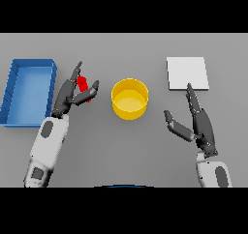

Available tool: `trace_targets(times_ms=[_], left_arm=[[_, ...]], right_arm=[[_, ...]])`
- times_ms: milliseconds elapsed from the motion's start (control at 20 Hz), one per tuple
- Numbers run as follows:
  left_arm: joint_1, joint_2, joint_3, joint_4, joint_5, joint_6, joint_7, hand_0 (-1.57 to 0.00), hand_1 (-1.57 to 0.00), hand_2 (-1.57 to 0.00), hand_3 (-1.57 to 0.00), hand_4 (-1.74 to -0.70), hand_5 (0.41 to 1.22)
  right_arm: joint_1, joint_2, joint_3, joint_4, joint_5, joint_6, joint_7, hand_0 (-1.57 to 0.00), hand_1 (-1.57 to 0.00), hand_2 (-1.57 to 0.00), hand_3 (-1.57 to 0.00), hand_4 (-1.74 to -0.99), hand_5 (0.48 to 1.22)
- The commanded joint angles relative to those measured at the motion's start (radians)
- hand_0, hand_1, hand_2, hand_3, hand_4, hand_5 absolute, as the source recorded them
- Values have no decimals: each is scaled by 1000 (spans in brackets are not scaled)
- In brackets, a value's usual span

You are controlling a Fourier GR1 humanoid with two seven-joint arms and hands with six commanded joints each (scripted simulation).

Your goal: Pick up the red beaker and tilt it to pour out 1 green nut into yellow bowl. Pick up the yellow bowl and place it on the metallic measuring scale.

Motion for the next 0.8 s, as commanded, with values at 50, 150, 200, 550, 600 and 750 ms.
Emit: trace_targets(times_ms=[50, 150, 200, 550, 600, 750], left_arm=[[-9, -14, 12, 30, 14, 1, -56, 1, 1, 1, 1, -1246, 695], [-31, -33, 42, 73, 44, 7, -105, 1, 1, 1, 1, -1285, 708], [-35, -38, 56, 97, 56, 5, -131, 1, 1, -6, 1, -1303, 719], [-86, -65, 60, 181, -4, 118, -172, -918, -941, -989, -984, -1558, 1043], [-93, -62, 51, 179, -14, 118, -156, -1049, -1067, -1106, -1058, -1589, 1079], [-104, -68, 44, 191, -13, 119, -150, -1304, -1313, -1333, -1237, -1597, 1148]], right_arm=[[4, -3, -3, -9, -7, 5, 9, 1, 1, 1, 1, -1245, 642], [3, 4, 5, -2, -5, 7, 14, 1, 1, 1, 1, -1246, 645], [9, 1, 3, -3, -1, 4, 6, 1, 1, 1, 1, -1246, 646], [15, -6, -5, -17, -9, 4, -7, 1, 1, 1, 1, -1239, 648], [6, 1, 0, -19, -7, 1, 12, 1, 1, 1, 1, -1239, 648], [16, 10, 3, -7, -14, 7, -6, 1, 1, 1, 1, -1250, 647]])
